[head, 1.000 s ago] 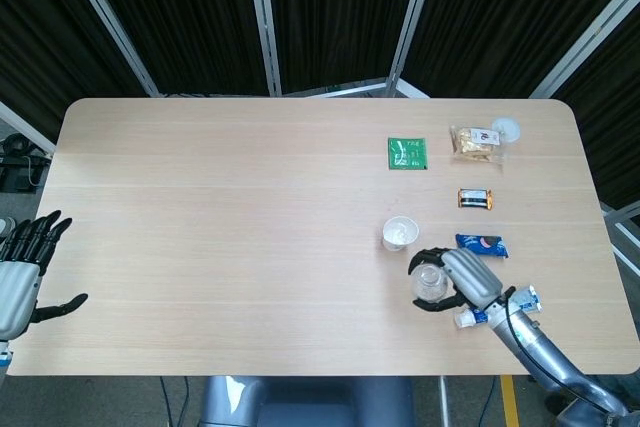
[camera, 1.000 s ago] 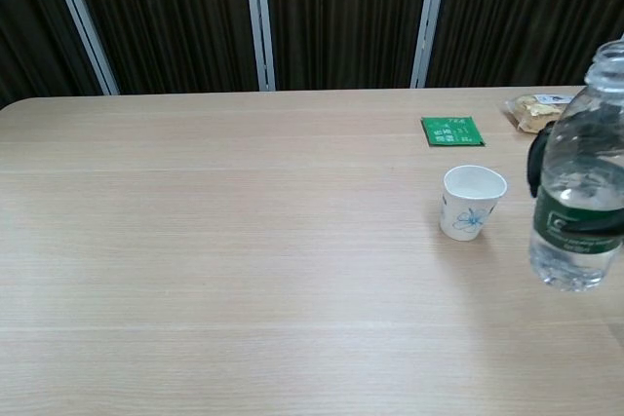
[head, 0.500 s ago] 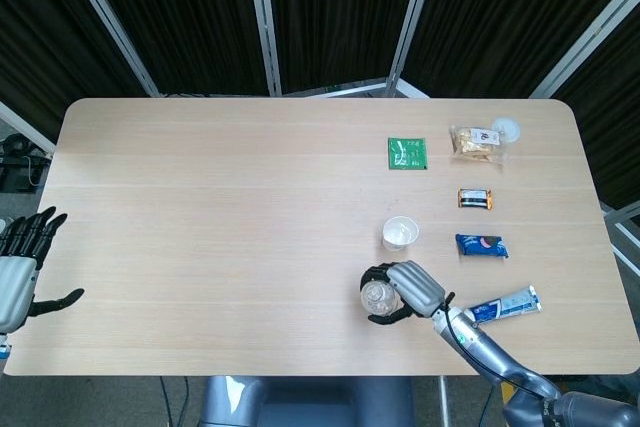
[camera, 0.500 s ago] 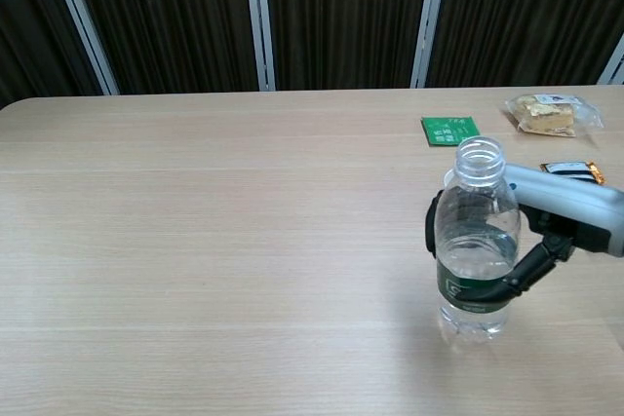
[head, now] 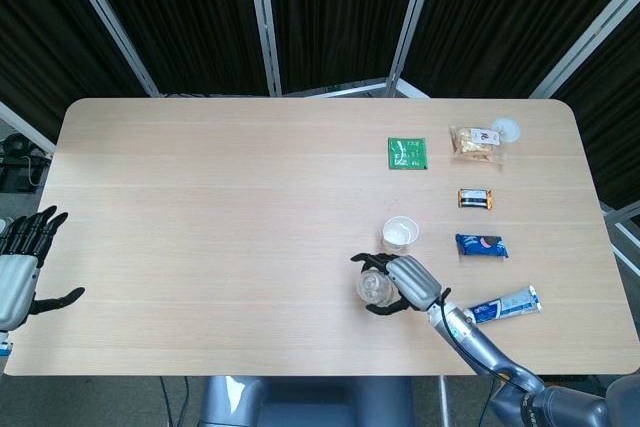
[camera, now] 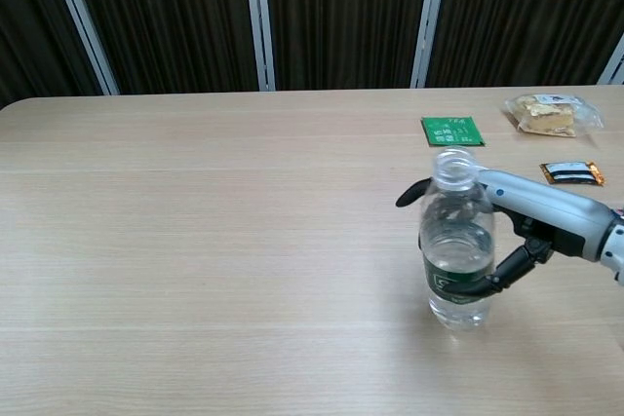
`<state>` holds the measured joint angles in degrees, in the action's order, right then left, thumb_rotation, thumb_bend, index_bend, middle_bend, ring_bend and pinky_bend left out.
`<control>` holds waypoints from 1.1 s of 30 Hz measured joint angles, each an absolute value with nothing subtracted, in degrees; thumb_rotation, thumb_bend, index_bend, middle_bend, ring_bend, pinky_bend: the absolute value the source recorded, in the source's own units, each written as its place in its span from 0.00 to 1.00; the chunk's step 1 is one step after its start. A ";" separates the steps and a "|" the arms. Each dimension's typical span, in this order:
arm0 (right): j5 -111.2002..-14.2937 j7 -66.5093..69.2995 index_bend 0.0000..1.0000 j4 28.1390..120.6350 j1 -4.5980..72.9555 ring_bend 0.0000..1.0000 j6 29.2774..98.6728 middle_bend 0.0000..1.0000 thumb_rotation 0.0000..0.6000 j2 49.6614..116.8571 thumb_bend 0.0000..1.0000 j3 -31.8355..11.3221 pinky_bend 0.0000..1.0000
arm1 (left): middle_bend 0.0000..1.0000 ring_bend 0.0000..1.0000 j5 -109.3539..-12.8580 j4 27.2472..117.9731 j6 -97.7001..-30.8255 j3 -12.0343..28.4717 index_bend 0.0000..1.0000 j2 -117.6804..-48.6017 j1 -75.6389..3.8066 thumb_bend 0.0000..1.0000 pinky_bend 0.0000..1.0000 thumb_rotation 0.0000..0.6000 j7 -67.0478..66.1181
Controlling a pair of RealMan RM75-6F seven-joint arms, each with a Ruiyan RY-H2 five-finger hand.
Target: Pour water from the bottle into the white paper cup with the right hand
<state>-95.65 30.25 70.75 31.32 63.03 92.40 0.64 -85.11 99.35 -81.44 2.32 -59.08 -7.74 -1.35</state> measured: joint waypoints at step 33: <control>-94.56 32.63 0.00 75.38 27.55 0.00 66.71 0.00 1.00 76.03 0.00 5.65 0.00 | 0.00 0.00 -88.37 100.36 -84.03 1.08 0.00 -58.86 -6.73 0.00 0.00 1.00 -1.79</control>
<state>-94.56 32.63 75.38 27.55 66.71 76.03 5.65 -88.37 100.36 -84.03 1.08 -58.86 -6.73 -1.79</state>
